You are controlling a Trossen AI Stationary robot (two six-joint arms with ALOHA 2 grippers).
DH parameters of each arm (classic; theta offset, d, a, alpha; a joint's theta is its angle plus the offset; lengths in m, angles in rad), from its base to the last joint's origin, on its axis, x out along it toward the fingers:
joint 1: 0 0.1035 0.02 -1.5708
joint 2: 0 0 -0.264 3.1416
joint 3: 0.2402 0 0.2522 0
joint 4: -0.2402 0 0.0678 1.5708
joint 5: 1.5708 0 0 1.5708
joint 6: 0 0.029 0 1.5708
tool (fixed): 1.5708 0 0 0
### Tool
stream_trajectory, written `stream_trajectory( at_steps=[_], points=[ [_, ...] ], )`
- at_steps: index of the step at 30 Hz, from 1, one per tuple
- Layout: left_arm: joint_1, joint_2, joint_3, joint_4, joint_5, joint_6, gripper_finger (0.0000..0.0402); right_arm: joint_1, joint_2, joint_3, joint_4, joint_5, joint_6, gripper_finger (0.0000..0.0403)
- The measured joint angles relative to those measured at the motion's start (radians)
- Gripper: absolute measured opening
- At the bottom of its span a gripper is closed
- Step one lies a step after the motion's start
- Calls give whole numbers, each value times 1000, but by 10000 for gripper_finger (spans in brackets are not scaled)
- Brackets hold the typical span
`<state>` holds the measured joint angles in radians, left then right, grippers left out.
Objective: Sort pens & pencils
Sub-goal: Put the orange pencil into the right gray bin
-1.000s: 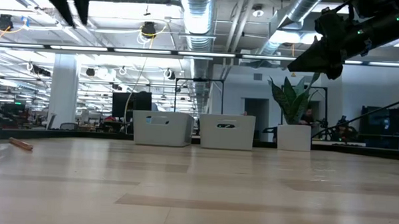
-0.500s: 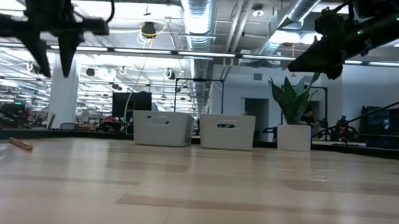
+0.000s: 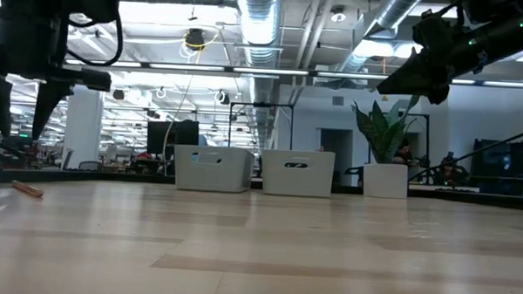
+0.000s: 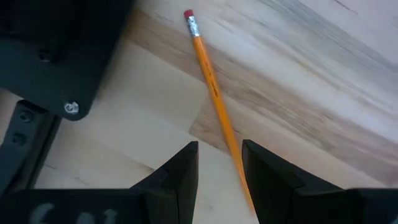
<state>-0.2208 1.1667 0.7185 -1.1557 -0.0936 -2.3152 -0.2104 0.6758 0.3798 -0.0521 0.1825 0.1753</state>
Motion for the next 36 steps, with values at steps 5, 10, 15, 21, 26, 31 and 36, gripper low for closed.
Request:
stream_trajectory(
  at_steps=[5,10,15,21,26,31,36],
  points=[
    [0,0,-58,91,-2,-28,114,0,0,0,0,0,-1,66],
    [1,13,-126,183,9,-64,114,0,0,0,0,0,-2,66],
    [5,39,-159,206,32,-83,114,0,0,0,0,0,-3,66],
    [29,100,-172,253,12,-79,114,0,0,0,0,0,-3,66],
    [33,111,-171,325,-34,-53,114,0,0,0,-1,1,-26,66],
    [33,109,-171,326,-35,-52,114,-2,0,0,-1,1,-27,66],
    [33,109,-171,328,-51,-47,114,-2,0,0,0,1,-27,66]
  ],
)
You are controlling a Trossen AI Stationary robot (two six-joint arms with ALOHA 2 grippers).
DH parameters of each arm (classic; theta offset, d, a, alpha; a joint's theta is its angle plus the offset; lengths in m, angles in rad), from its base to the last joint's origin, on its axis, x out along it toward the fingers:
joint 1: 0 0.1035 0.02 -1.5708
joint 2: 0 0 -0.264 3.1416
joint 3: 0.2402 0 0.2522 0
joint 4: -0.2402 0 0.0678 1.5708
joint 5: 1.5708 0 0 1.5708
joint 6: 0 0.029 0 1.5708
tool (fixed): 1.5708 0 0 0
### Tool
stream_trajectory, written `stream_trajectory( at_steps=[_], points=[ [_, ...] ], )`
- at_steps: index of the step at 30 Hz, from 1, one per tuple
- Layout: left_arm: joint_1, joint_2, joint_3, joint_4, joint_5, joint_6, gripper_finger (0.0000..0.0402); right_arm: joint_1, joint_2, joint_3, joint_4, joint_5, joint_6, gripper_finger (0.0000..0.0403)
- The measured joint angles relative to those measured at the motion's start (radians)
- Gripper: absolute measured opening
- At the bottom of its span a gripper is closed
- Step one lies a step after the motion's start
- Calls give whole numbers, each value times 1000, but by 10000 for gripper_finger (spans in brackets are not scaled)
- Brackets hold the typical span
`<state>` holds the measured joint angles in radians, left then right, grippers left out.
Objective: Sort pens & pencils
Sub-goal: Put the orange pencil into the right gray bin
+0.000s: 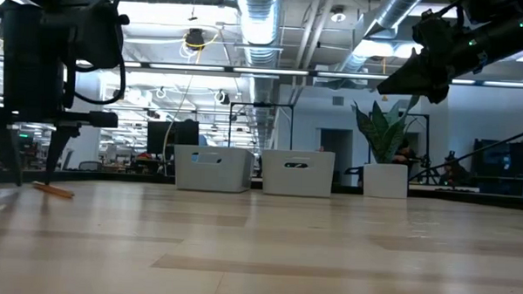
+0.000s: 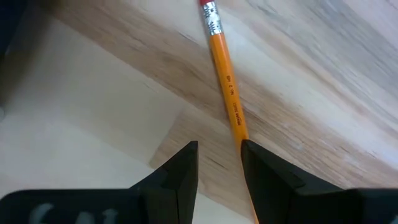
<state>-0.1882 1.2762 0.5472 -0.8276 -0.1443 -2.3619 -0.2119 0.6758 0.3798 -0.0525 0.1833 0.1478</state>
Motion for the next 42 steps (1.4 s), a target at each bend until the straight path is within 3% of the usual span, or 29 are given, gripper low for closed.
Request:
stream_trajectory(
  at_steps=[10,20,28,42],
  points=[
    [72,1,-2,26,-58,245,114,0,0,0,0,0,-1,66],
    [236,3,-2,220,-75,571,114,0,0,0,0,0,-1,66],
    [283,3,-1,210,7,525,114,0,0,0,0,0,0,66],
    [271,22,-1,195,9,389,114,0,0,0,-1,0,-1,66]
  ],
)
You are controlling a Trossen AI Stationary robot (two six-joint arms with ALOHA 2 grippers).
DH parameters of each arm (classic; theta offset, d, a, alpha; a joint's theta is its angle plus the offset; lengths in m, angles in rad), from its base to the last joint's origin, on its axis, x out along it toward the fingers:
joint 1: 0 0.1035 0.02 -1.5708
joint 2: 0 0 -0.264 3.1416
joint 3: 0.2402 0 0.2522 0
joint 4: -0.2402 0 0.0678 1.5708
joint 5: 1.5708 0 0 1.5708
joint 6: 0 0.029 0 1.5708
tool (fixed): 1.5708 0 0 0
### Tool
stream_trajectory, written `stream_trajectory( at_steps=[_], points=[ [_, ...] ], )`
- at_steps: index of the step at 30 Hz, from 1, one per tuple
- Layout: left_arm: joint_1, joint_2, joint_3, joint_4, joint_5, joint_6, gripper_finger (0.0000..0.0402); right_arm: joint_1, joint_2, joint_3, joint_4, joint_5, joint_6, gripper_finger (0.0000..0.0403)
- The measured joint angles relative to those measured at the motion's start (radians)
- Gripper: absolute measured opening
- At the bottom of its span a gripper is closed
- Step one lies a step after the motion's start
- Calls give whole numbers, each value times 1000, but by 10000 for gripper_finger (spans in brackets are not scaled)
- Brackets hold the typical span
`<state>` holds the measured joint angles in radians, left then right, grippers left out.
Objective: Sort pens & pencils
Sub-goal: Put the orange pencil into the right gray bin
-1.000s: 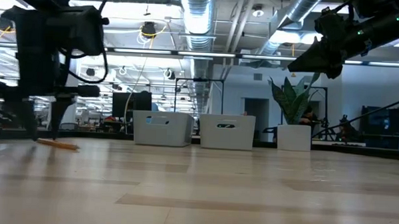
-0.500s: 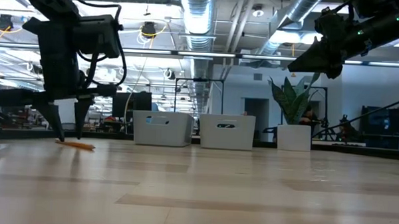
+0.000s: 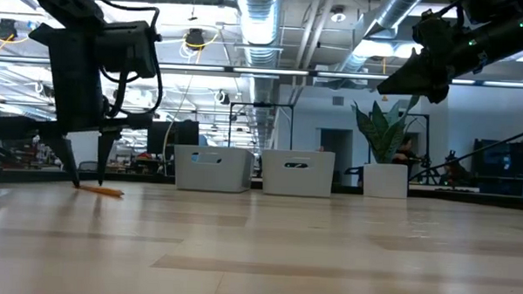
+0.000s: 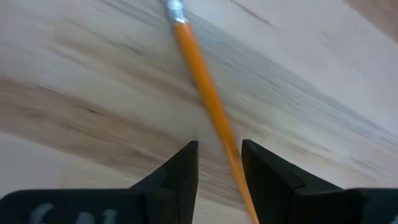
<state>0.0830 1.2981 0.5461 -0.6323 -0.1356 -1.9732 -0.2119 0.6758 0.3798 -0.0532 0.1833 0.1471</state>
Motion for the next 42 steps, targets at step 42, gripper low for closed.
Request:
stream_trajectory(
  at_steps=[42],
  points=[
    [3,88,24,-24,48,85,113,0,0,0,-44,0,0,66]
  ],
)
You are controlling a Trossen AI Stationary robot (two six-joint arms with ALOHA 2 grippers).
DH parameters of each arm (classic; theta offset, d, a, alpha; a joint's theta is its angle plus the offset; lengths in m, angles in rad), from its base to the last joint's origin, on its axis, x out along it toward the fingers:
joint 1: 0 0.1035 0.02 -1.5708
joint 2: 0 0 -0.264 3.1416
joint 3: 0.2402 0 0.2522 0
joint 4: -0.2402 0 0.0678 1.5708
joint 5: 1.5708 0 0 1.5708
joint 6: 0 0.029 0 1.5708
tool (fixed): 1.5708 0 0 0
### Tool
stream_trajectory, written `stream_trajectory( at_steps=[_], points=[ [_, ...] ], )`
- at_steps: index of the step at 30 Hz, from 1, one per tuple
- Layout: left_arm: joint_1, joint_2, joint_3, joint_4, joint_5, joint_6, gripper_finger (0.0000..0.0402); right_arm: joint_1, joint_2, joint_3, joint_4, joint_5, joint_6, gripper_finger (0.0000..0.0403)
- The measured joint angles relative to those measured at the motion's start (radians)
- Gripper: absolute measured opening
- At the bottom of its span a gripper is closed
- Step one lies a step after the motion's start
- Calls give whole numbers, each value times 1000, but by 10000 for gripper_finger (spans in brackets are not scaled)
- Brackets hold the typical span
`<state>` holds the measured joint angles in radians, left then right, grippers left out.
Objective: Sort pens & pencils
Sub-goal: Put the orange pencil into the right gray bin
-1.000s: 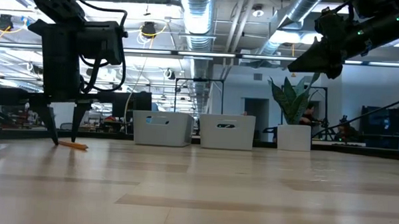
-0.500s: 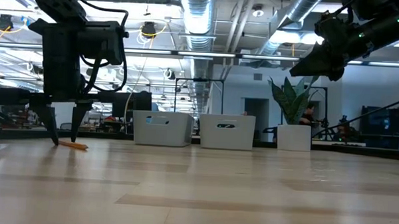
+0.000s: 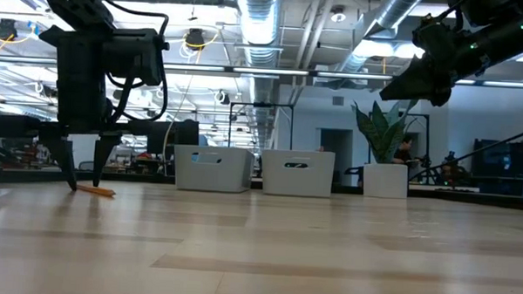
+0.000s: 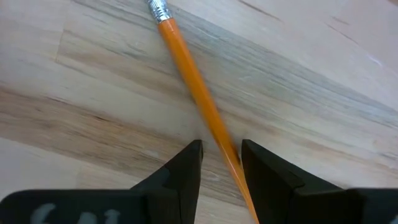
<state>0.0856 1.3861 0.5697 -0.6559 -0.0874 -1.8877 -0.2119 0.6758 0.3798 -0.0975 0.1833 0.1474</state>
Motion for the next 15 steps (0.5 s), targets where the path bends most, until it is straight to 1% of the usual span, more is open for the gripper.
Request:
stream_trajectory(
  at_steps=[3,11,13,15],
  points=[
    [0,0,0,-2,4,0,98,0,0,0,0,0,0,66],
    [0,-1,0,-15,15,36,21,0,0,0,0,0,1,66],
    [0,-1,0,-15,15,49,10,0,0,0,0,0,1,66],
    [0,-1,1,-14,13,52,7,0,0,0,0,0,1,66]
  ],
)
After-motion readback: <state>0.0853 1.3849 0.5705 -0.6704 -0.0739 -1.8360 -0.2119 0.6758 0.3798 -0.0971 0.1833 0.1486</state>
